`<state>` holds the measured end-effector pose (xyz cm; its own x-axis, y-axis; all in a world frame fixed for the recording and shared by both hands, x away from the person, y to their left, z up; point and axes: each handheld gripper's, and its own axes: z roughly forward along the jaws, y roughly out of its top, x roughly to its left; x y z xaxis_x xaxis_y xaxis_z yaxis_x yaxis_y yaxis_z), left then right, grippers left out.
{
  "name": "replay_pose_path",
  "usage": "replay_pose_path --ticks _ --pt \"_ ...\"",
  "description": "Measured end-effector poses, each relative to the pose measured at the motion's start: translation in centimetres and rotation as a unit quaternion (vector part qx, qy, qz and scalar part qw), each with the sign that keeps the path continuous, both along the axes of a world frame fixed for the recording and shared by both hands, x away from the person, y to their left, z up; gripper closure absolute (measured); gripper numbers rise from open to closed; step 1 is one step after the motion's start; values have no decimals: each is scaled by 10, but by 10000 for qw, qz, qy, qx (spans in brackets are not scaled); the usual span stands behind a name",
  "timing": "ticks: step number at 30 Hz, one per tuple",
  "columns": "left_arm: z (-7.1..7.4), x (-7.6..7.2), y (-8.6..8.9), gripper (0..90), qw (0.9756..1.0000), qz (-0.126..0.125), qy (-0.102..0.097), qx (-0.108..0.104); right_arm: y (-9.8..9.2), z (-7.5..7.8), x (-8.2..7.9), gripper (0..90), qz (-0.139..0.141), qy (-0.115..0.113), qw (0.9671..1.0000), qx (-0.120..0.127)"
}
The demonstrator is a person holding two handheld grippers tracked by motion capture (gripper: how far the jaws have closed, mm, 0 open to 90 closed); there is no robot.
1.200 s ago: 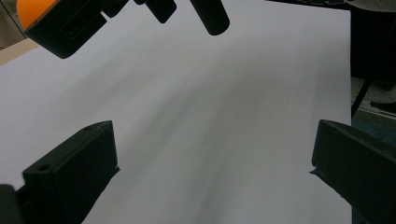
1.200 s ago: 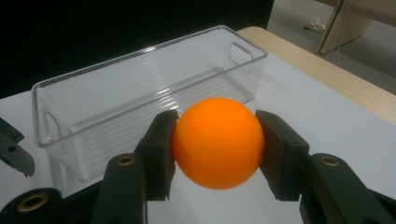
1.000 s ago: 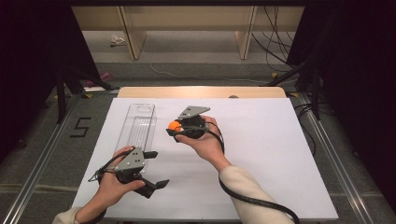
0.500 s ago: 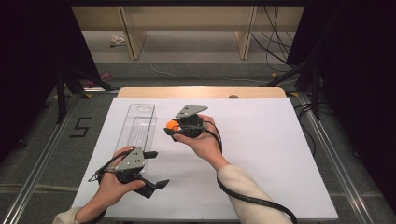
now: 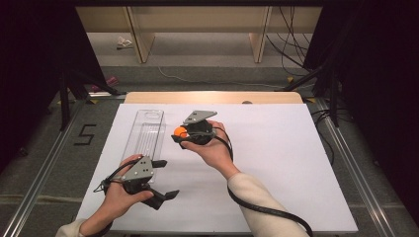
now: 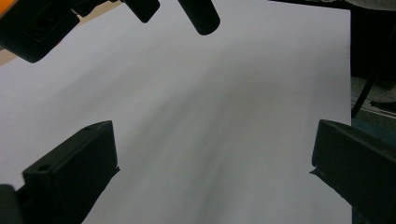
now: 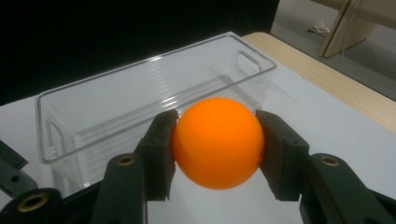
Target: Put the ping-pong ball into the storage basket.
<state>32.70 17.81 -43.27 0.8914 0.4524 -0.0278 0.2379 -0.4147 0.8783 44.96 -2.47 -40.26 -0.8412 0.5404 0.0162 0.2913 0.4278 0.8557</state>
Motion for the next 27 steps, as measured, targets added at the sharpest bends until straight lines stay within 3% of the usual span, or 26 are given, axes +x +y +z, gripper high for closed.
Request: replay_pose_path --ticks 27 --pt "0 0 0 0 10000 -5 -7 3 10 3 4 516 29 -3 10000 1"
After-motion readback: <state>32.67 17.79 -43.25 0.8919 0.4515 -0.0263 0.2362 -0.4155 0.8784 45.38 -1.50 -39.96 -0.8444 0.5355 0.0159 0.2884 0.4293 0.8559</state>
